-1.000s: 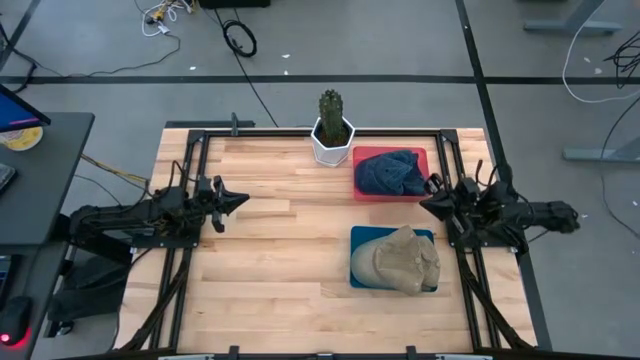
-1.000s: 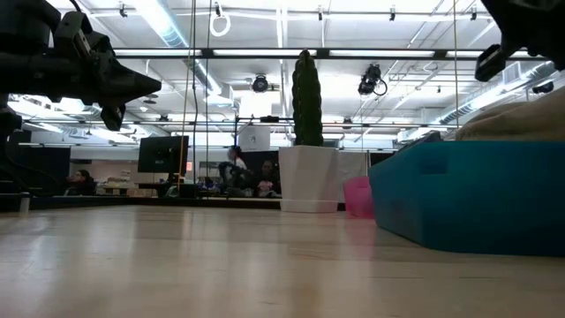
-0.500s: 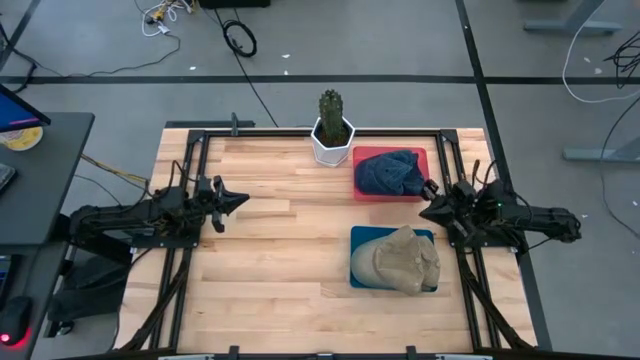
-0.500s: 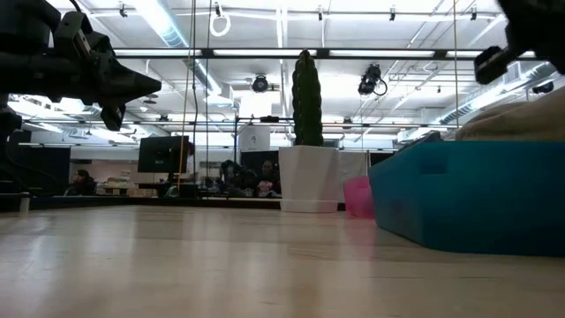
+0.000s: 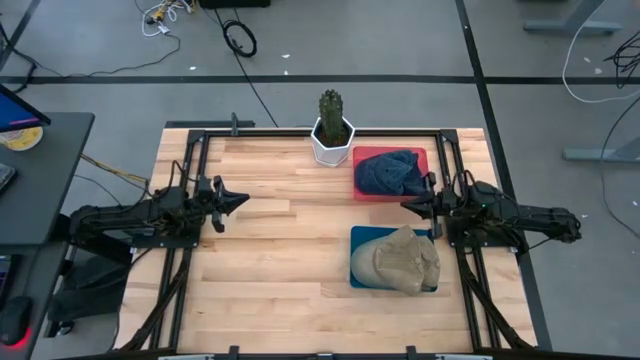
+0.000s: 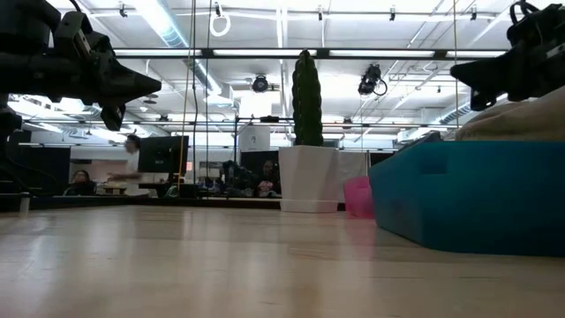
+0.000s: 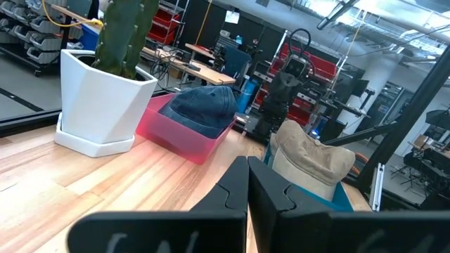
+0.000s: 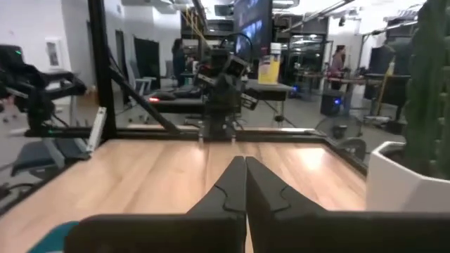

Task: Pick & Place hat
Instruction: Return to Home Position

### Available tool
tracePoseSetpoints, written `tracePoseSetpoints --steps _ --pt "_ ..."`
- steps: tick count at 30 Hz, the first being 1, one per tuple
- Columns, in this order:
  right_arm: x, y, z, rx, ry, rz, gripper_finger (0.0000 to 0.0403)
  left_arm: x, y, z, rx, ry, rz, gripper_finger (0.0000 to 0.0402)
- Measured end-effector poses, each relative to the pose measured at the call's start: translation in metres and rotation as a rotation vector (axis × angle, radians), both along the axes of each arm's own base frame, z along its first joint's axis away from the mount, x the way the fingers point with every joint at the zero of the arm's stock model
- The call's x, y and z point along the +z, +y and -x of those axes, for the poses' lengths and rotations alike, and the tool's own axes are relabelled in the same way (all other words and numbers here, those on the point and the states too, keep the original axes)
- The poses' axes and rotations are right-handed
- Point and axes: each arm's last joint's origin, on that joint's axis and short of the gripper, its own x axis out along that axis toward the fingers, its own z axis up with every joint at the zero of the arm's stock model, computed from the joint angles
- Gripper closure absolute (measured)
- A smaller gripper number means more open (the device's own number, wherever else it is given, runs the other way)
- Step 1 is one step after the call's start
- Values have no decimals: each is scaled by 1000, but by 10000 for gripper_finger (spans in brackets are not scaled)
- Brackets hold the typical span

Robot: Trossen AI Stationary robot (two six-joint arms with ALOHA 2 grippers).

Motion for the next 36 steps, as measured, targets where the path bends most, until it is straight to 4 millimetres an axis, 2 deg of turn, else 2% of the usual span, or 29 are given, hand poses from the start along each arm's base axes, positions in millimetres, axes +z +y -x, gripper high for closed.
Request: tracePoseSetpoints --steps 24,30,36 --pt "-2 -1 0 -31 20 65 403 0 0 0 0 0 0 399" --pt "-4 -1 0 -27 32 19 400 0 0 0 0 0 0 399" --pt "-4 -1 0 -22 35 -40 381 0 0 0 1 0 0 399"
